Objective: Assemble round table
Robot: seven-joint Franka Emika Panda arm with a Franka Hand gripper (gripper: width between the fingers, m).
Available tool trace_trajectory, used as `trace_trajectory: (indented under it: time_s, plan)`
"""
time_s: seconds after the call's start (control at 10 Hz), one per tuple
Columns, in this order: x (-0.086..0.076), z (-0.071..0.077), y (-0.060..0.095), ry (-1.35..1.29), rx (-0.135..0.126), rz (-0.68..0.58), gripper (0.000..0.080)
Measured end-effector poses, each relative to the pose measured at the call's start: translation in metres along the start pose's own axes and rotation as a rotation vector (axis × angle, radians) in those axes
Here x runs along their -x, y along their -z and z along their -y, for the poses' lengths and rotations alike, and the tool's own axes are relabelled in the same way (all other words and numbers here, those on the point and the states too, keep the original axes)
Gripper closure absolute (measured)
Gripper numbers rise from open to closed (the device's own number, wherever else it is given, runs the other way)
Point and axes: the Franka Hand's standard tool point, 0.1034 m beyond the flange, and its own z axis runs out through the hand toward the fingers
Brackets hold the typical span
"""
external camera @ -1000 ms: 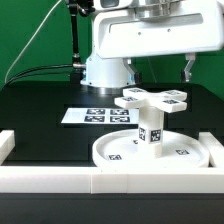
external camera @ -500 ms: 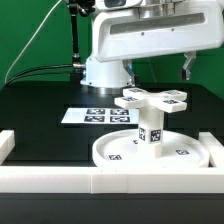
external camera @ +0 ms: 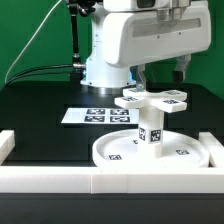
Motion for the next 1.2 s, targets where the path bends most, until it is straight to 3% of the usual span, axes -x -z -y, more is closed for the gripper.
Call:
trace_trajectory:
  time_s: [0.3, 0.4, 0.6, 0.8, 1.2]
  plan:
    - [0.002, -0.004, -0.001, 0.230, 0.009, 0.005, 0.0151]
    - [0.001, -0.006, -0.002, 0.351, 0.044, -0.009, 0.0151]
    - [0.008, -0.009, -0.007, 0.462, 0.034, 0.005, 0.0151]
    - [0.009, -0.012, -0.008, 0.546, 0.041, 0.016, 0.0151]
    - [0.010, -0.008, -0.012, 0.562, 0.037, 0.023, 0.0151]
